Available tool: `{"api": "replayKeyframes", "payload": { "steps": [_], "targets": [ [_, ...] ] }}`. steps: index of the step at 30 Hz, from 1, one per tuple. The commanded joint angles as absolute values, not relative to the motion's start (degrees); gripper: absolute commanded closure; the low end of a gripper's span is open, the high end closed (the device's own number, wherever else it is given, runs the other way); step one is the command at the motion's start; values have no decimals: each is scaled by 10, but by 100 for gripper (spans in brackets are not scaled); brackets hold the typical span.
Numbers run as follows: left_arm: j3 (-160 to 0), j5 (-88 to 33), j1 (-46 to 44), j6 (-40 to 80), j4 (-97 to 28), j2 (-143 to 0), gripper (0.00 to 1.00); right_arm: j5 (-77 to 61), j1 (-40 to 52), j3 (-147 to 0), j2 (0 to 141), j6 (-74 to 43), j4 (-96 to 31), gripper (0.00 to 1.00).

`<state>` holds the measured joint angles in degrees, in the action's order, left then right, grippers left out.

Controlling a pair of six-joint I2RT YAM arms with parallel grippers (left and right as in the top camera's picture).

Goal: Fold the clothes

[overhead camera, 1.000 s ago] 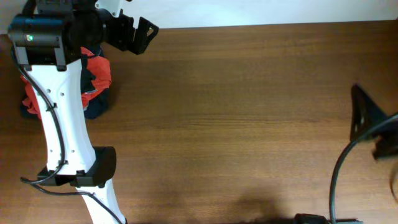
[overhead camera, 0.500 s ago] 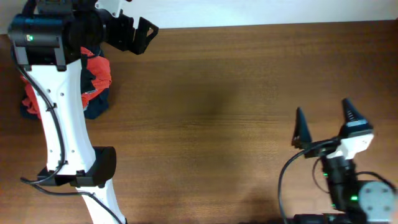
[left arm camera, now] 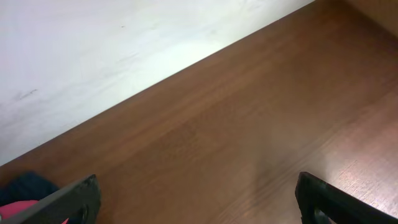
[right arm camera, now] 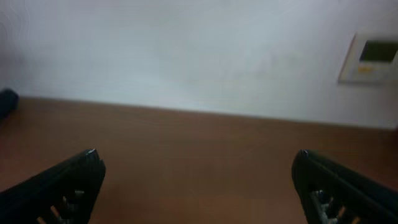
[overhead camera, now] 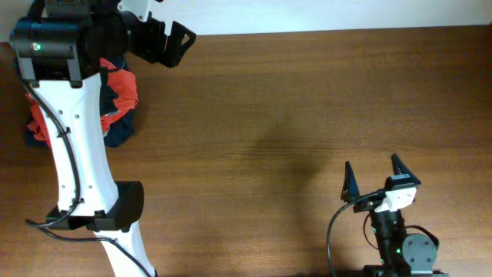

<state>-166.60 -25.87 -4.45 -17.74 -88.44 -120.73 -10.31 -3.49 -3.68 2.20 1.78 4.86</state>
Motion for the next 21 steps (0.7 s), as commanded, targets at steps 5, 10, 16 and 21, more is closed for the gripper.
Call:
{"api": "replayKeyframes", "payload": {
  "steps": [5,10,16,21],
  "targets": [
    [-1668,-256,-46,-172,-884,-1201,0,-94,-30,-3,2,27,-24,1],
    [-1668,-256,-46,-172,-884,-1201,0,-68,-30,-3,2,28,-41,1],
    [-1668,-256,-46,-172,-884,-1201,0,-70,-30,-3,2,27,-39,1],
    [-1668,-256,-46,-172,-884,-1201,0,-70,-30,-3,2,27,-39,2]
  ]
}}
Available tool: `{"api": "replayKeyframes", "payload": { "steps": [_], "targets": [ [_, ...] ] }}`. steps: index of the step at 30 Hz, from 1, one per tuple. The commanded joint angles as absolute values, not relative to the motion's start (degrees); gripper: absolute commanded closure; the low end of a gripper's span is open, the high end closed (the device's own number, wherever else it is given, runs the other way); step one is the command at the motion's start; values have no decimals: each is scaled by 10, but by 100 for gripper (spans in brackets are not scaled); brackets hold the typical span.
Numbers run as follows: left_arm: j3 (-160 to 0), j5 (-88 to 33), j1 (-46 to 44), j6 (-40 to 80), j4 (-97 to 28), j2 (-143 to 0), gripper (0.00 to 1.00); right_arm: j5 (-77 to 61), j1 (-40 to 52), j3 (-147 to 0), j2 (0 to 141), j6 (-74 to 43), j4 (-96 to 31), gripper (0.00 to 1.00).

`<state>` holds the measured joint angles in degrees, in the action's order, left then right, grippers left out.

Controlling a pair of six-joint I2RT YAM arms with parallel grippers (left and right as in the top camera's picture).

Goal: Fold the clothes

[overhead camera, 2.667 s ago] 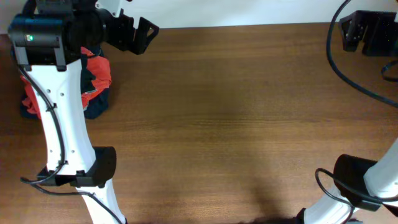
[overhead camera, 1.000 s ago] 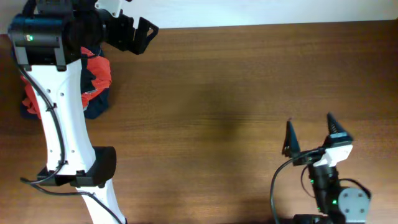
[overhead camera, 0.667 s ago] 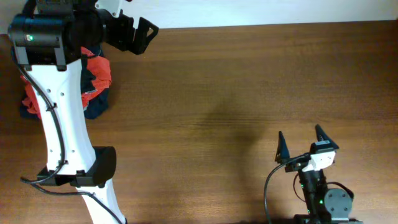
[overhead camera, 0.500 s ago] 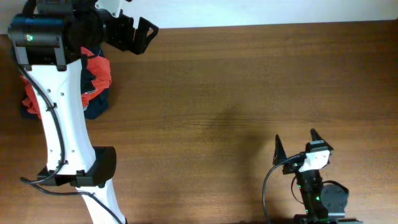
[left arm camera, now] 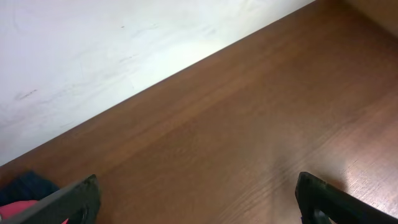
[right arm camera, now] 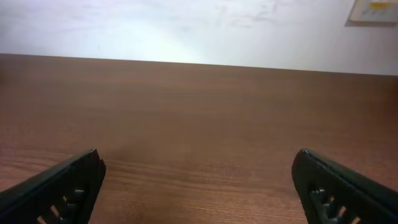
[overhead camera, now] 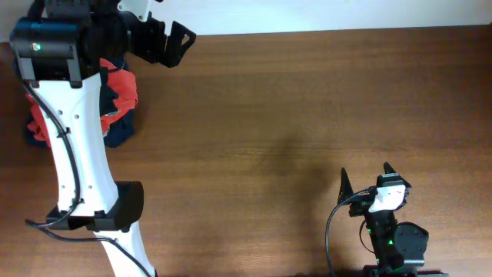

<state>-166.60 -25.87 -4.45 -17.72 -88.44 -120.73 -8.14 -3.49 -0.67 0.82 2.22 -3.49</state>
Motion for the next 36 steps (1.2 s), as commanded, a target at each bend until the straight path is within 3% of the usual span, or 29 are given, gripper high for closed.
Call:
{"api": "replayKeyframes", "payload": {
  "steps": [1,18,25,31,36],
  "targets": [
    [-1668,-256,-46,-172,-884,-1201,0,-70,-30,-3,3,27,-39,1],
    [-1668,-256,-46,-172,-886,-1201,0,-70,-30,-3,3,27,-39,1],
    [-1665,-213,-46,-172,-965,-1211,0,-70,-30,-3,3,27,-39,2],
    [-1644,-230,-60,-174,-909,-1206,0,-70,-30,-3,3,27,-39,1],
    [-1541,-261,-82,-174,-764,-1161,0,-70,-30,-3,3,27,-39,1]
  ]
}}
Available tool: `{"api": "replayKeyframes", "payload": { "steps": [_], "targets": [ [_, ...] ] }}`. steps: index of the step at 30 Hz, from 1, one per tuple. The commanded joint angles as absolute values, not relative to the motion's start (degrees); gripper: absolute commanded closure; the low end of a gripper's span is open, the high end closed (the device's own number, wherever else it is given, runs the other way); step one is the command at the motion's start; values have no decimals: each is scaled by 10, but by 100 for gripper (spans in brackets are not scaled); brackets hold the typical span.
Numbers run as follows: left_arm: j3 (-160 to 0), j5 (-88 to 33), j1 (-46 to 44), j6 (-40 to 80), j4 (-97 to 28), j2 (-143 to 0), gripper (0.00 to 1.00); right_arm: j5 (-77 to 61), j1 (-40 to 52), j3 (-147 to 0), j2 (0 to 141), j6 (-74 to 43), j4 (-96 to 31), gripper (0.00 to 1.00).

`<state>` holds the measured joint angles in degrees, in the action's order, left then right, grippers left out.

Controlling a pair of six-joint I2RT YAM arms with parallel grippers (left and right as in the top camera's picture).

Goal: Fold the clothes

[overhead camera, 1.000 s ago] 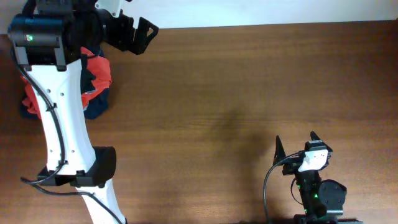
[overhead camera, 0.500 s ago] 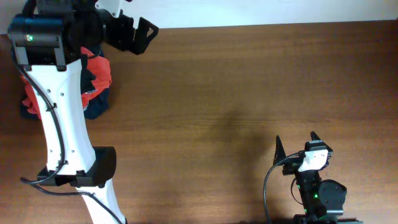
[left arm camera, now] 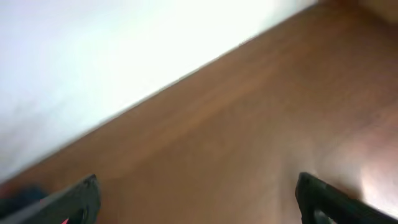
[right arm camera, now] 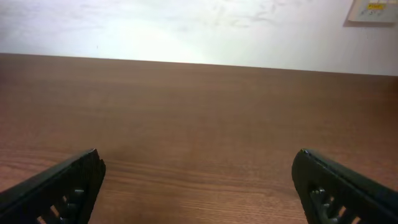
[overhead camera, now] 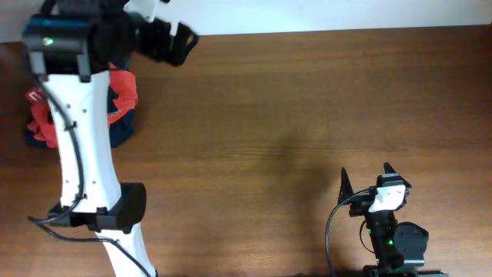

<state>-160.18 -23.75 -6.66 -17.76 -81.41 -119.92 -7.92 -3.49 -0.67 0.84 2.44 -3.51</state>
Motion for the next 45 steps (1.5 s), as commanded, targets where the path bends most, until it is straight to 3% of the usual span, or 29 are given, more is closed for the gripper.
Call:
{"api": "replayKeyframes", "payload": {
  "steps": [1,14,30,45],
  "targets": [
    [-1511,-261,-85,-174,-736,-1148,0,-70,-30,-3,3,27,-39,1],
    [-1016,-225,-88,-176,-462,-913,0,-70,-30,-3,3,27,-39,1],
    [-359,-207,-88,-176,-1,-569,0,-70,-30,-3,3,27,-39,1],
    [-70,-136,-87,-176,38,-191,0,-70,-30,-3,3,27,-39,1]
  ]
}}
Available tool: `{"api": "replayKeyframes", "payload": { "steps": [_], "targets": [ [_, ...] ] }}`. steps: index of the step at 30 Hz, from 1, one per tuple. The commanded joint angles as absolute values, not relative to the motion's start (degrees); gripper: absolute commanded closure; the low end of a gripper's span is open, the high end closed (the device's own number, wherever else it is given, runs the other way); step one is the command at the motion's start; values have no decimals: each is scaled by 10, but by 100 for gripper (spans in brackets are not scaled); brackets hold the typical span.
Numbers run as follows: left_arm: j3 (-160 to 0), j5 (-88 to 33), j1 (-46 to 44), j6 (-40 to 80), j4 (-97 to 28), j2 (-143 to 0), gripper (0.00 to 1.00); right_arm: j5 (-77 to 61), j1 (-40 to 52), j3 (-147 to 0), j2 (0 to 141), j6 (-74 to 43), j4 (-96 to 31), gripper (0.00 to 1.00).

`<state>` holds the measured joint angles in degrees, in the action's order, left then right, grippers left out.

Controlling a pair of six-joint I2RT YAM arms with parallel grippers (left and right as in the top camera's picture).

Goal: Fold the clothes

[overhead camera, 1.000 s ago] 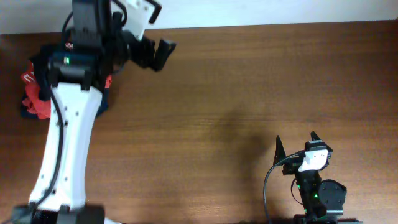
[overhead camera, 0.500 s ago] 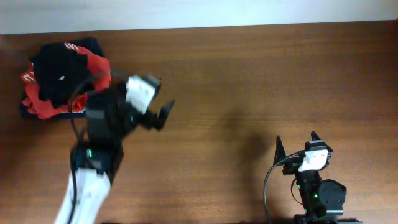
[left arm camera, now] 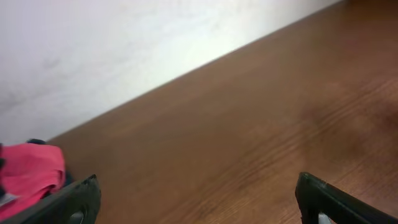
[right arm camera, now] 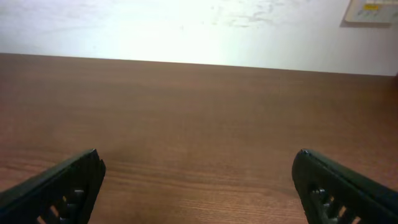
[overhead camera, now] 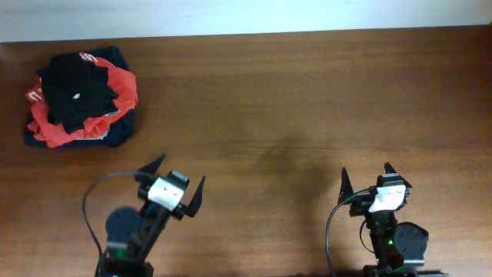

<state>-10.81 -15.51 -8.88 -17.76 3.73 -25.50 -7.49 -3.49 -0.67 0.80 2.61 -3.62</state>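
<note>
A stack of clothes [overhead camera: 81,98] lies at the table's far left: black on top, red below, navy at the bottom. Its red edge [left arm camera: 28,177] shows at the left of the left wrist view. My left gripper [overhead camera: 175,179] is open near the front edge, left of centre, well short of the stack, with nothing between its fingers [left arm camera: 74,202]. At the front right my right gripper [overhead camera: 367,175] stands open too, its fingers [right arm camera: 62,186] over bare wood.
The brown wooden table [overhead camera: 307,100] meets a white wall [right arm camera: 186,28] along its far edge. A small wall panel [right arm camera: 370,11] shows at the top right of the right wrist view.
My left arm, which was stretched out to the far left corner by the clothes, now sits folded back near the front edge. The clothes stack shows uncovered. The right arm has not moved.
At first my left gripper was open at the far edge beside the clothes and the right gripper stood a little out from its base. The right gripper then sat lower at the front edge. The left arm stayed extended, and is now drawn back to the front.
</note>
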Motion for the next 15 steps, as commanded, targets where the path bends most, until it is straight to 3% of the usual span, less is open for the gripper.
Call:
{"api": "replayKeyframes", "payload": {
  "steps": [1,15],
  "targets": [
    [-59,-134,-86,-176,38,-171,0,-70,-30,-3,3,27,-39,1],
    [-5,-98,-50,-175,11,-13,0,-70,-30,-3,3,27,-39,1]
  ]
}}
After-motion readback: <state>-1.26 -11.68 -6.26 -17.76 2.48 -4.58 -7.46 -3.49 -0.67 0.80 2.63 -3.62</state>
